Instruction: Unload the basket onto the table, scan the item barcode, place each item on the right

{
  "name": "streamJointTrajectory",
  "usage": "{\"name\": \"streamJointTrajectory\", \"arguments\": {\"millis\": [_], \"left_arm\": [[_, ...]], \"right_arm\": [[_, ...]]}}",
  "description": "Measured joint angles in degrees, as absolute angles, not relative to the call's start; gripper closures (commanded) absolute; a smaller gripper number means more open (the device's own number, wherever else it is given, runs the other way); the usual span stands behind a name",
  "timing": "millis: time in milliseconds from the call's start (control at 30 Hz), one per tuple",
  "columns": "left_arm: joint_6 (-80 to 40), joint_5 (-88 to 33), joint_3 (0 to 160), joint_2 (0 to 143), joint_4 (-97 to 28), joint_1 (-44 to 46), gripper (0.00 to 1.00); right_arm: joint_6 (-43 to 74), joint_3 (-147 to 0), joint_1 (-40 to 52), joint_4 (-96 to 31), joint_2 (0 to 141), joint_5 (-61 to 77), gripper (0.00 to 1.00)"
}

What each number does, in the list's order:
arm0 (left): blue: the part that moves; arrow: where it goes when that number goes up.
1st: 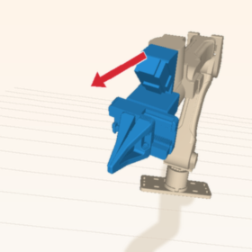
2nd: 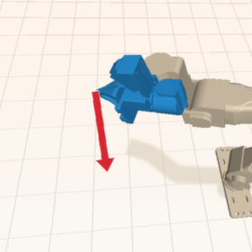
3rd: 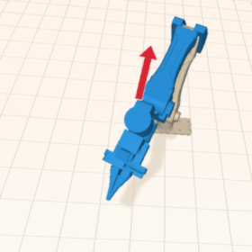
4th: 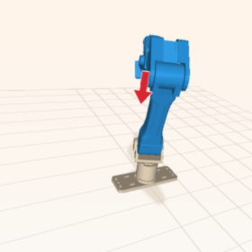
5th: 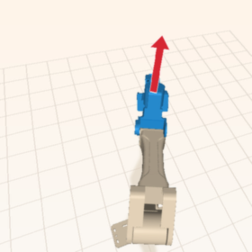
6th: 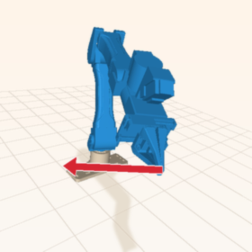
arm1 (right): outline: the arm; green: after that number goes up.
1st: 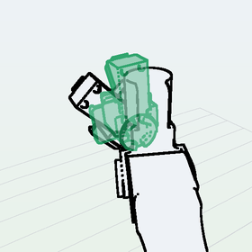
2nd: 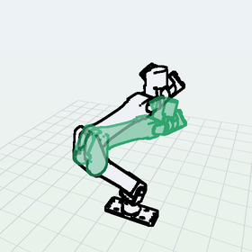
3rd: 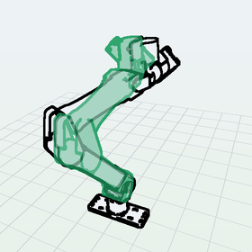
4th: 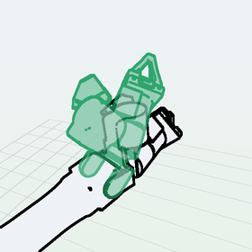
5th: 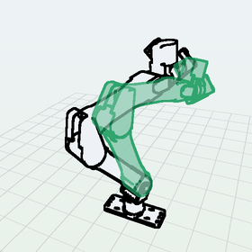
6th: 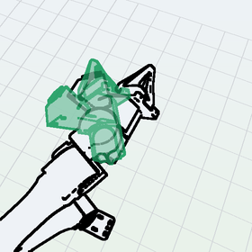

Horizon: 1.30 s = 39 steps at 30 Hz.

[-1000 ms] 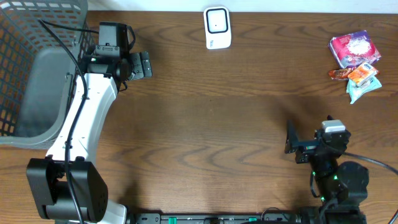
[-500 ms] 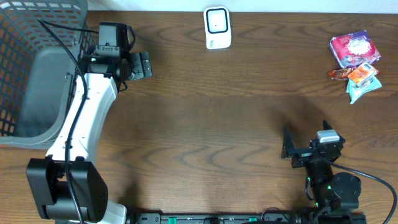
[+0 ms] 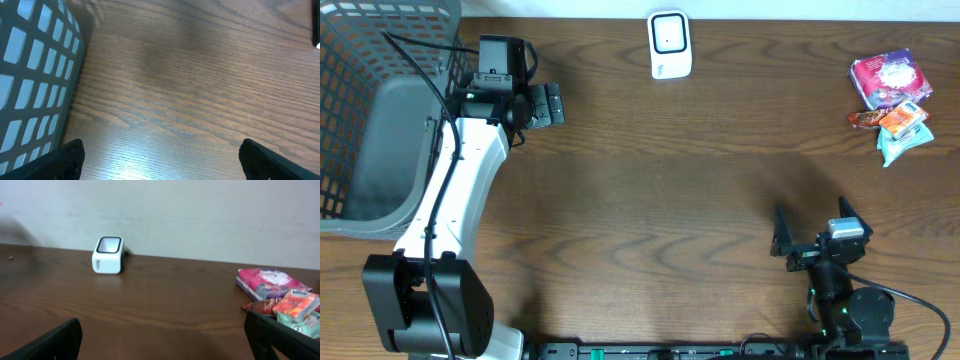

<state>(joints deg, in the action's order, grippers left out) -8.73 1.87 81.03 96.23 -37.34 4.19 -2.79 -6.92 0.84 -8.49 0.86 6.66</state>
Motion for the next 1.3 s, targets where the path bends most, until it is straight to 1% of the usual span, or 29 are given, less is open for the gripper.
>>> {"name": "streamJointTrajectory", "arguments": {"millis": [433, 767, 1067, 1300], "left_arm": [[-8.73, 1.87, 81.03, 96.23, -37.34, 4.19, 0.02], [-8.75, 1.87, 81.01, 96.23, -37.34, 4.19, 0.02], [-8.73, 1.87, 81.03, 96.23, -37.34, 4.19, 0.02], [-8.73, 1.87, 81.03, 96.23, -37.32, 4.19, 0.02]], "right_arm": [[-2.79, -3.92, 2.04, -5.04, 0.84, 4.03, 0.01], [-2.42, -1.48, 2.04, 0.32, 0.82, 2.46, 0.01], [-0.03, -0.56, 2.04, 0.51, 0.73, -0.27, 0.01], [0.40, -0.51, 2.04, -4.01, 0.69, -1.19, 0.01]]}}
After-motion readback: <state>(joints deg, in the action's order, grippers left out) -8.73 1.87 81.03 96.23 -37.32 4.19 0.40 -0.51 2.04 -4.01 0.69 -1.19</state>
